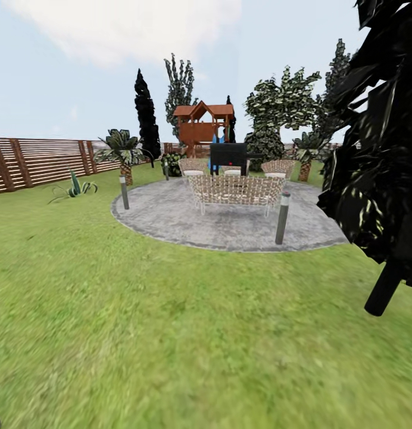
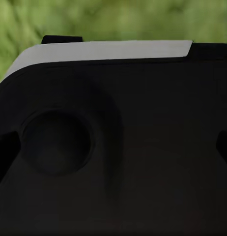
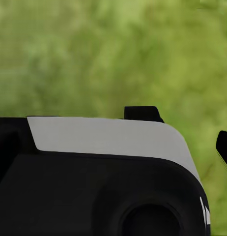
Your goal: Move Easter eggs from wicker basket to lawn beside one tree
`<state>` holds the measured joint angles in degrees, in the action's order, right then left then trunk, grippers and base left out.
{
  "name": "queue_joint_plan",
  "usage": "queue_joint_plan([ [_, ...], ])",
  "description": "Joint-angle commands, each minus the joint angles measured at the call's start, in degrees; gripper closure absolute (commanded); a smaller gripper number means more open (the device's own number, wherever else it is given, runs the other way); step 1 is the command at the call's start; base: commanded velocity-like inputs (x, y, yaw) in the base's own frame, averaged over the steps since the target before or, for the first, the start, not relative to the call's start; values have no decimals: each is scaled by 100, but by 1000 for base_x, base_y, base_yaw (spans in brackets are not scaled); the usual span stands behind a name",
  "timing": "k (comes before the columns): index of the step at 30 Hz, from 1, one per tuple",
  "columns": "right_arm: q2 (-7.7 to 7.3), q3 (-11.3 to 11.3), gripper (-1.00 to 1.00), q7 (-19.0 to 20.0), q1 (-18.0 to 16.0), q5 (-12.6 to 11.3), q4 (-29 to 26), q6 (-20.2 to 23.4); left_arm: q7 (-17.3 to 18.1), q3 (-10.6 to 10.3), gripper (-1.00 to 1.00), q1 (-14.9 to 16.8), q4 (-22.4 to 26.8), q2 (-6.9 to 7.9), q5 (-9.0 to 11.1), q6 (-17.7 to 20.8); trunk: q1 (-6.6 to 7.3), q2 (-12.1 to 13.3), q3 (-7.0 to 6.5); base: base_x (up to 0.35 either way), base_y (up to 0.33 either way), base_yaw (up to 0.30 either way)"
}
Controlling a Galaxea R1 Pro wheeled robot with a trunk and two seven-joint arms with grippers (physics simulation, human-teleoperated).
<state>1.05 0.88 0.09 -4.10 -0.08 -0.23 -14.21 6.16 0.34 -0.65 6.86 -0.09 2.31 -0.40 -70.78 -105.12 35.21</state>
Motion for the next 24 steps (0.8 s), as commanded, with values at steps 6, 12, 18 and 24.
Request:
queue_joint_plan([
  [6,0,3,-100,7,-3,-1,5,-20,17,2,-100,-5,8,0,24,-4,-3,-2,5,333,92,8],
  [12,0,1,-100,8,-3,-1,5,-20,18,2,-100,-3,8,0,24,-4,-3,-2,5,333,98,1],
  [18,1,0,-100,9,-3,-1,5,-20,22,2,-100,-4,8,0,24,-4,-3,-2,5,333,103,0],
  [24,1,0,-100,8,-3,-1,5,-20,20,2,-100,-5,8,0,24,-4,-3,-2,5,333,104,0],
])
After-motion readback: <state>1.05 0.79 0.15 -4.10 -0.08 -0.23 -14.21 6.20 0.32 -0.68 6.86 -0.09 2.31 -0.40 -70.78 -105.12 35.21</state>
